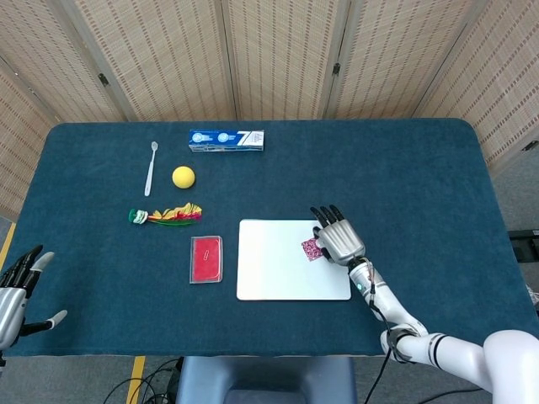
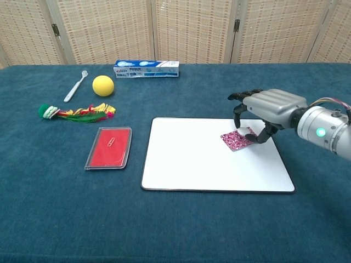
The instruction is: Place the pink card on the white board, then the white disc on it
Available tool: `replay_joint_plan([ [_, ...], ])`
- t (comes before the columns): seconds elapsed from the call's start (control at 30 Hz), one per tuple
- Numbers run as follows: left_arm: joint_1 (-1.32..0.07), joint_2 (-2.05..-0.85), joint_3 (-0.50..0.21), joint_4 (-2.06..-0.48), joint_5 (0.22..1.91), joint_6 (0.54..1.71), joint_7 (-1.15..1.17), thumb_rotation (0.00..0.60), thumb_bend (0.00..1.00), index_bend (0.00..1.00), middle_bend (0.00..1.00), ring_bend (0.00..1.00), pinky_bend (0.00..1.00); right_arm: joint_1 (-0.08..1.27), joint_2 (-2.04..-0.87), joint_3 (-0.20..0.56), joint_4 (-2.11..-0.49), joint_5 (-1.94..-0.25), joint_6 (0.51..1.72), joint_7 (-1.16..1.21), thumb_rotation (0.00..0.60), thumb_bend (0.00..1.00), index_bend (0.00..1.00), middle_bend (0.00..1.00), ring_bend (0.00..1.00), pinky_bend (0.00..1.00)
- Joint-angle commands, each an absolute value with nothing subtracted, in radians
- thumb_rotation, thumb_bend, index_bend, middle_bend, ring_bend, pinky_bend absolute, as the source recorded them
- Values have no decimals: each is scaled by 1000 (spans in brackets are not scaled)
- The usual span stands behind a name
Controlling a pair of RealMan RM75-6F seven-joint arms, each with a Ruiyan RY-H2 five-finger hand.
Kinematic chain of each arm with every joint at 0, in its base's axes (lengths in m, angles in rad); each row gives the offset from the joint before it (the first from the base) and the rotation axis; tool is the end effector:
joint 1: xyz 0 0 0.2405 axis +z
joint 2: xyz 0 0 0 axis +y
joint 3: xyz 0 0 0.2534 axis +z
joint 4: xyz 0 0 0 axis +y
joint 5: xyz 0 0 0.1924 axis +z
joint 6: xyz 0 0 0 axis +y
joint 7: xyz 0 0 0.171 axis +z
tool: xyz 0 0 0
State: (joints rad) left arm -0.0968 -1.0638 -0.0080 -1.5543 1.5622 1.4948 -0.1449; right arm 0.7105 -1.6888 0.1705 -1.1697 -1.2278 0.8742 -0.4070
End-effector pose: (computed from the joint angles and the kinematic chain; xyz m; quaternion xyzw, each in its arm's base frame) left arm -0.3066 0.2027 0.1876 -0.6121 -0.3907 -0.4014 0.5583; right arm -0.1808 -0.3745 -0.0425 0.7846 -0.3034 0.2927 0.4547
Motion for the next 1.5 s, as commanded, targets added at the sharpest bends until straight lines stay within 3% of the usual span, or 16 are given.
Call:
replay_joint_plan([
  [0.03, -97, -1065, -8, -1553, 1564, 1496, -144, 600, 166, 83, 0, 0, 190, 716, -1688, 172, -1175, -1215, 862, -403, 600, 318, 422, 22, 0, 0],
  [0.23, -97, -1068, -10, -1554, 1561, 1495, -131, 600, 165, 83, 0, 0, 190, 710, -1635, 164, -1248, -1191, 860, -430, 600, 249, 132, 0, 0, 0],
  [0.33, -96, -1070, -9, -1557, 1565, 1498, -123, 600, 166, 83, 0, 0, 190, 701, -1603, 162, -1291, -1178, 873, -442, 600, 234, 78, 0, 0, 0],
  [0.57, -92, -1073, -10, -1559, 1572, 1512, -102, 600, 166, 83, 0, 0, 190, 593, -1438, 139, -1516, -1267, 1057, -361, 600, 217, 71, 0, 0, 0],
  [0.77, -92, -1080, -4, -1568, 1582, 1511, -64, 600, 166, 81, 0, 0, 190, 383, -1236, 8, -1672, -1438, 1329, -276, 600, 204, 66, 0, 0, 0],
  [0.97, -89, -1098, 6, -1589, 1610, 1524, 11, 600, 165, 81, 0, 0, 190, 189, -1180, -119, -1572, -1584, 1558, -173, 600, 201, 57, 0, 0, 0],
  [1.1, -88, -1104, 19, -1602, 1636, 1526, 32, 600, 166, 82, 0, 0, 190, 112, -1200, -153, -1476, -1636, 1646, -106, 600, 201, 56, 0, 0, 0],
  [1.27, -82, -1118, 31, -1611, 1669, 1541, 90, 600, 166, 83, 0, 0, 190, 75, -1207, -146, -1414, -1672, 1706, 8, 600, 201, 56, 0, 0, 0],
  [1.5, -69, -1120, 32, -1612, 1688, 1574, 98, 600, 166, 83, 0, 0, 190, 63, -1200, -142, -1413, -1692, 1682, -8, 600, 202, 55, 0, 0, 0],
])
